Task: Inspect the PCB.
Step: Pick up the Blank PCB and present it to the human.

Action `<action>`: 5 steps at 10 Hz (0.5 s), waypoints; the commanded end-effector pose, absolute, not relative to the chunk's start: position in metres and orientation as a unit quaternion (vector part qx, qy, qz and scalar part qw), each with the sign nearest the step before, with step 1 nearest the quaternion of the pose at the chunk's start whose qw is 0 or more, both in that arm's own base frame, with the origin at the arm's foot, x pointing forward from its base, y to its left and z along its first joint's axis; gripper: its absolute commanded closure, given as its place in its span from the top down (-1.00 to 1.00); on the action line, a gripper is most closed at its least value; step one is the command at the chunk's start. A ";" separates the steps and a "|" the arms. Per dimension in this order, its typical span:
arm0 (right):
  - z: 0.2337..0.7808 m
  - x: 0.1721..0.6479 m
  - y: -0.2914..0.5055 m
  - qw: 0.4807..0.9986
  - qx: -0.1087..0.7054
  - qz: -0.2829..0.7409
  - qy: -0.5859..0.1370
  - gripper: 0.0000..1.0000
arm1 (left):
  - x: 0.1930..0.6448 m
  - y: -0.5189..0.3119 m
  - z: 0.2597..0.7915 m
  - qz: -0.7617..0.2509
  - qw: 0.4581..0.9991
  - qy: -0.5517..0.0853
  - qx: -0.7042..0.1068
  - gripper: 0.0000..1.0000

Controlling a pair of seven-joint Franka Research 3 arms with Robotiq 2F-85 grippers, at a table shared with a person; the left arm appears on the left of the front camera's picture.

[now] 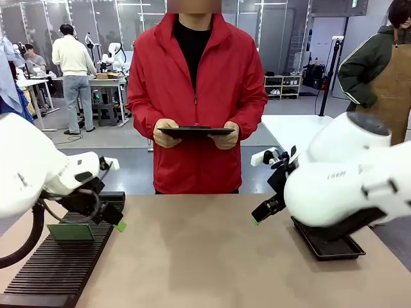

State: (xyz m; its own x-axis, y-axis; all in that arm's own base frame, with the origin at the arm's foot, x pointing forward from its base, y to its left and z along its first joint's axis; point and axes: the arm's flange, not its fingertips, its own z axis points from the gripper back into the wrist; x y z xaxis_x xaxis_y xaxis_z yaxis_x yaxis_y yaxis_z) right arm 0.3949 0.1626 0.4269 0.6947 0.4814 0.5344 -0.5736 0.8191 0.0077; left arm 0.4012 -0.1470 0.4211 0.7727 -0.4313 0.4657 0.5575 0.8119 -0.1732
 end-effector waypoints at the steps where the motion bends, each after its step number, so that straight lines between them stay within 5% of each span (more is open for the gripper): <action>1: 0.449 0.392 0.124 0.909 0.203 0.278 -0.237 1.00 | 0.406 -0.110 0.439 -0.249 0.915 -0.174 -0.264 1.00; 5: 0.463 0.381 0.046 0.853 0.447 0.187 -0.194 1.00 | 0.385 -0.035 0.451 -0.201 0.845 -0.181 -0.462 1.00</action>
